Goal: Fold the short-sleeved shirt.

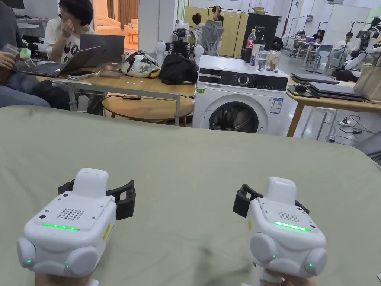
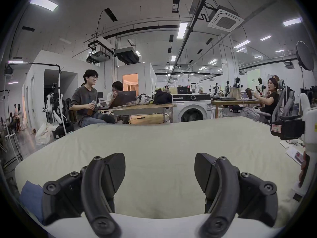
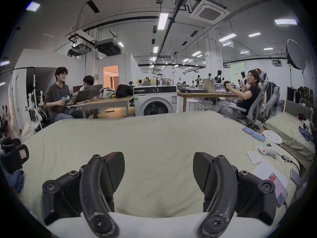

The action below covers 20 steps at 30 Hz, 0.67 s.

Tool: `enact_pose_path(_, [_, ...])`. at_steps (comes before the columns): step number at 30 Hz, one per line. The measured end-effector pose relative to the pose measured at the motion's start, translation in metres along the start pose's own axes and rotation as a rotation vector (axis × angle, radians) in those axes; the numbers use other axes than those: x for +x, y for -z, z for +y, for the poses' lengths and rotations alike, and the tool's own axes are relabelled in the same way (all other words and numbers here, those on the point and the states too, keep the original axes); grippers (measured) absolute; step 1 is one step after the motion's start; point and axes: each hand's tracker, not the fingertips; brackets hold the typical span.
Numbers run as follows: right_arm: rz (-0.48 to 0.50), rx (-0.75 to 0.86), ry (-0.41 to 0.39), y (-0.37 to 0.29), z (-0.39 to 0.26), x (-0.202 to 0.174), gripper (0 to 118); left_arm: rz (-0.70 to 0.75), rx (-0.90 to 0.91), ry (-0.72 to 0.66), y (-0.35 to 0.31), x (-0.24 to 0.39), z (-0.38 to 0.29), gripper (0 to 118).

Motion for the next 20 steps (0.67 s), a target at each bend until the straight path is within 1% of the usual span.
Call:
enact_pose_path(2, [-0.013,-0.002,-0.011,0.000,-0.001,0.001,84,0.001,-0.003,-0.002,0.001,0.000,-0.002,84])
enact_pose_path(3, [0.017,-0.017,0.002,0.001,-0.001,0.004,84,0.001,-0.004,-0.004,0.001,0.000,-0.003,84])
enact_pose_path(4, [0.057,-0.040,0.032,0.001,0.000,0.006,84,0.002,-0.005,-0.006,0.002,-0.001,-0.003,84])
enact_pose_path(6, [0.102,-0.071,0.076,0.002,0.000,0.011,84,0.001,-0.006,-0.010,0.002,-0.001,-0.003,84])
enact_pose_path(8, [0.165,-0.072,0.088,0.005,-0.001,0.016,84,0.005,-0.003,-0.011,0.002,-0.002,-0.002,84])
enact_pose_path(12, [0.173,-0.046,0.109,0.007,-0.003,0.021,84,0.014,0.008,-0.010,0.003,-0.002,-0.001,84])
enact_pose_path(13, [0.162,-0.030,0.101,0.008,-0.005,0.021,84,0.017,0.010,-0.008,0.003,-0.001,-0.001,84])
enact_pose_path(16, [0.101,0.024,0.015,0.009,-0.007,0.016,84,0.029,0.024,0.003,0.004,-0.001,-0.001,84])
enact_pose_path(18, [0.104,0.065,-0.023,0.008,-0.010,0.015,84,0.040,0.031,0.010,0.004,0.000,-0.001,84])
enact_pose_path(20, [0.085,0.090,-0.054,0.007,-0.012,0.013,84,0.054,0.036,0.015,0.004,0.000,-0.002,84])
